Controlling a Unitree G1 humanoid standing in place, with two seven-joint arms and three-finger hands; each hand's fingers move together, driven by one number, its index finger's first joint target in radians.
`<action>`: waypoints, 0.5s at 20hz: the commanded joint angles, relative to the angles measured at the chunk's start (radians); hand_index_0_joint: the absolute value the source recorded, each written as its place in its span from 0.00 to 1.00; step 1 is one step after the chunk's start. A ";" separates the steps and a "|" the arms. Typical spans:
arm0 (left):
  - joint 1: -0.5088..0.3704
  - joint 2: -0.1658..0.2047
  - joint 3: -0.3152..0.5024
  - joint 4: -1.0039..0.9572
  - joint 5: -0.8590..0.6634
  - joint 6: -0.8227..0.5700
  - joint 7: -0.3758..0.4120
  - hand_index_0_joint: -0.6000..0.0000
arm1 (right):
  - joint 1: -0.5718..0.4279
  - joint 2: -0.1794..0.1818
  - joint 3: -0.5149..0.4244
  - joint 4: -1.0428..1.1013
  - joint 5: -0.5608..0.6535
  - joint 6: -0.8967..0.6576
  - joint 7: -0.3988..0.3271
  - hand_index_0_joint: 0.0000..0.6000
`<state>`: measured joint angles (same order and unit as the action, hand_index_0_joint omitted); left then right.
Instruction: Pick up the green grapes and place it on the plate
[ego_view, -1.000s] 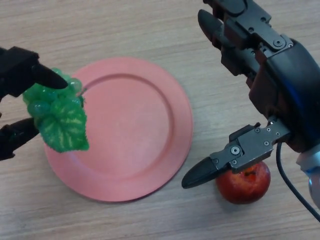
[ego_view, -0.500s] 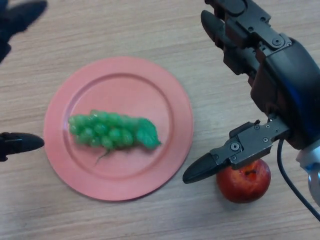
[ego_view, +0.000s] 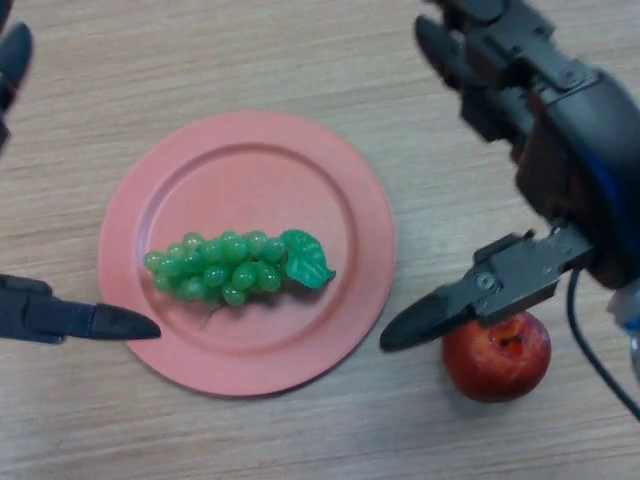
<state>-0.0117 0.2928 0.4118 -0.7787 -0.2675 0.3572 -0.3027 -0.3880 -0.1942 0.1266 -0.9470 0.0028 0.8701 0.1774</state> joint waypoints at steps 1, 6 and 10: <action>-0.008 0.046 0.108 -0.047 -0.126 -0.032 0.038 1.00 | -0.043 0.001 -0.028 -0.031 0.009 -0.130 -0.011 0.00; 0.027 0.076 0.181 -0.008 -0.254 -0.013 0.016 1.00 | -0.044 0.003 -0.016 -0.022 -0.009 -0.137 -0.019 0.00; 0.016 0.093 0.187 0.012 -0.257 -0.012 0.014 1.00 | -0.043 0.004 0.008 -0.025 -0.007 -0.134 -0.048 0.00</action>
<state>0.0231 0.3357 0.5042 -0.7295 -0.4815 0.4402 -0.2905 -0.3923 -0.1936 0.1567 -0.9291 0.0023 0.8699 0.1618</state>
